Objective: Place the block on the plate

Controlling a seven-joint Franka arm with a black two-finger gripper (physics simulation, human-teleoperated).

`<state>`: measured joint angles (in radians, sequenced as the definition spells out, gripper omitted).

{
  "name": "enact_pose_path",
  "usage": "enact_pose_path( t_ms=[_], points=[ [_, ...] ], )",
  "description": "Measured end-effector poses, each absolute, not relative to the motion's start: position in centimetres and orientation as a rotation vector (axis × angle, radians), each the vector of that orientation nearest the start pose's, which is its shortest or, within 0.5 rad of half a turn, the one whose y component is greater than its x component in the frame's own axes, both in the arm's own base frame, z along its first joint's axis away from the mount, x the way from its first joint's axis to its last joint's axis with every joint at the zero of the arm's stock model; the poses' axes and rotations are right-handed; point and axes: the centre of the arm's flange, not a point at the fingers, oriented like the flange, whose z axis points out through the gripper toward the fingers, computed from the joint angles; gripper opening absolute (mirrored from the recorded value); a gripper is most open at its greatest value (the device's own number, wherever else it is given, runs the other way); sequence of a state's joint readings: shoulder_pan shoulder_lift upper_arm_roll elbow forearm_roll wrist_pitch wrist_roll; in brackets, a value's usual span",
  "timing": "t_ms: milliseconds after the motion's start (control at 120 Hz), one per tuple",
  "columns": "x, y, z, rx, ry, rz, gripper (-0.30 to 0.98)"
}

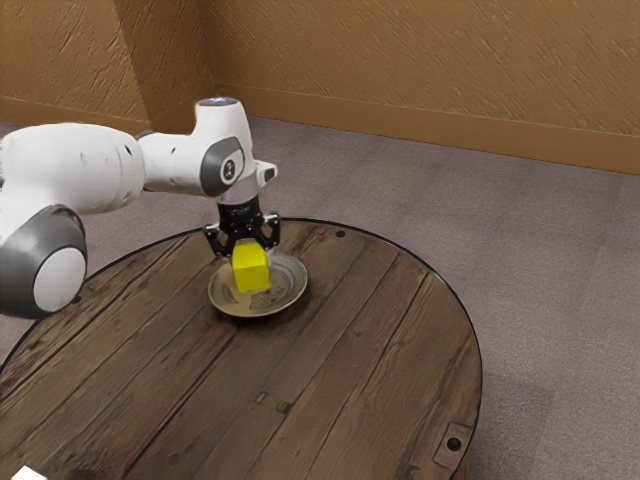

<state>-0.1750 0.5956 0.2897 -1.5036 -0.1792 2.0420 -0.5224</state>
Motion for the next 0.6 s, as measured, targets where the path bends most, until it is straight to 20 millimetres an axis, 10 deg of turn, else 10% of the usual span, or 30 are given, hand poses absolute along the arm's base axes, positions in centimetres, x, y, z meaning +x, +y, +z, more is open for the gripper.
enact_pose_path(
  t_ms=[408, 600],
  points=[
    [70.7, 3.7, 33.5, -2.962, -1.022, 0.030, 0.60],
    [69.2, 3.0, 43.6, -3.034, -1.020, -0.111, 0.65]
  ],
)
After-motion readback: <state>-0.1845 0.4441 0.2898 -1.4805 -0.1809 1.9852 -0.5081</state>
